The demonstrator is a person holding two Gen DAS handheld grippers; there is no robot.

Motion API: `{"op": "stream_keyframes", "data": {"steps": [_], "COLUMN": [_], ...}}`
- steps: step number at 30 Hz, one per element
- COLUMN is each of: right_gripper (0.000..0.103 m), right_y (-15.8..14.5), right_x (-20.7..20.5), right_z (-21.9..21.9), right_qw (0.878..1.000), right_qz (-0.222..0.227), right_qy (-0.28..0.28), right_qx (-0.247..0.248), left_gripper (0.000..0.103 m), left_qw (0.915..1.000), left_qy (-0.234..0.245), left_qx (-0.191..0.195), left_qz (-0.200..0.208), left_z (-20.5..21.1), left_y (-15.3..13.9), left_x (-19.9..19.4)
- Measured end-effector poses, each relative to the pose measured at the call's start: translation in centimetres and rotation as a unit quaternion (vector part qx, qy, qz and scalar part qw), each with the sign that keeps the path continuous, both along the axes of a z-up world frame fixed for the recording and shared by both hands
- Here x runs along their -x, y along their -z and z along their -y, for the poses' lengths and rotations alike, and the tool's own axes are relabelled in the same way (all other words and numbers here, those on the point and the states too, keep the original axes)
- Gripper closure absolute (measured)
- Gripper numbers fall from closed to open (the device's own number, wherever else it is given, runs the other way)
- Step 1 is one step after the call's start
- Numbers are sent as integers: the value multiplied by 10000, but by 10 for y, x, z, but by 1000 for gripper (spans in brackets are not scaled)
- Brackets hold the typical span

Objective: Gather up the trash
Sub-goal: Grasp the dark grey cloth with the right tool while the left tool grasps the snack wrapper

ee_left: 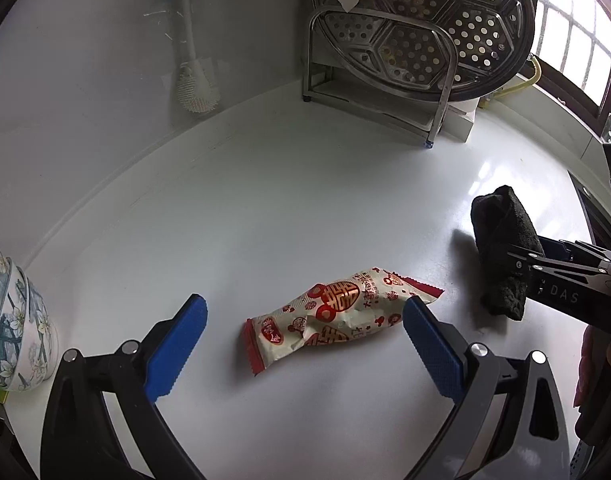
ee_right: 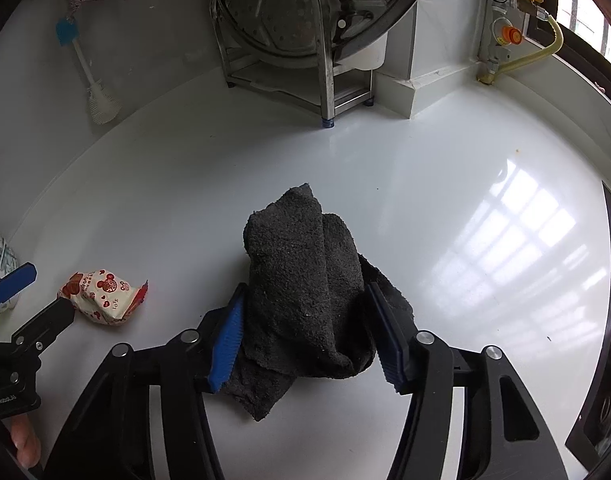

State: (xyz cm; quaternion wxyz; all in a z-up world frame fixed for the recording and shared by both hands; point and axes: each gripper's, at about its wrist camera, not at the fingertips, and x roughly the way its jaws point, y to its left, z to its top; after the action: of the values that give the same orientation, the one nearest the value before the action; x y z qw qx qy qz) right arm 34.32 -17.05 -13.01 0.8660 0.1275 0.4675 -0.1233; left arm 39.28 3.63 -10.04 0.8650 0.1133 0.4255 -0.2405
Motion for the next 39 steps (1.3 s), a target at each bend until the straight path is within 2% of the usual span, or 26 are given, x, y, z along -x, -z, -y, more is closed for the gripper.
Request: {"op": "stream_keyframes", "data": {"steps": [2, 5, 16, 23, 26, 31, 36, 39], "right_gripper": [59, 64, 64, 64, 64, 64, 64, 64], "right_y": [2, 2, 2, 2, 2, 2, 2, 2], "right_x": [0, 0, -1, -1, -1, 0, 0, 0], "right_z": [3, 6, 8, 8, 8, 8, 9, 9], "right_qw": [10000, 10000, 9998, 9997, 9997, 9996, 9996, 9996], "right_qz": [-11, -16, -54, -58, -63, -52, -53, -53], "right_qy": [17, 28, 67, 95, 98, 111, 110, 109], "right_qx": [-39, -71, -175, -203, -205, -261, -252, -253], "left_gripper": [6, 7, 6, 7, 7, 7, 7, 7], "left_qw": [10000, 9999, 9964, 9891, 9869, 9779, 9743, 9768], "left_qy": [38, 144, 772, 1344, 1525, 1964, 2137, 2059], "left_qx": [-23, 14, -298, -545, -496, -646, -674, -577], "left_qz": [1, -27, 159, 236, 163, 297, 216, 110], "left_z": [1, 0, 4, 11, 12, 20, 26, 28], "left_y": [2, 3, 9, 18, 22, 28, 33, 35], "left_x": [-3, -2, -6, -10, -13, -13, -16, -17]}}
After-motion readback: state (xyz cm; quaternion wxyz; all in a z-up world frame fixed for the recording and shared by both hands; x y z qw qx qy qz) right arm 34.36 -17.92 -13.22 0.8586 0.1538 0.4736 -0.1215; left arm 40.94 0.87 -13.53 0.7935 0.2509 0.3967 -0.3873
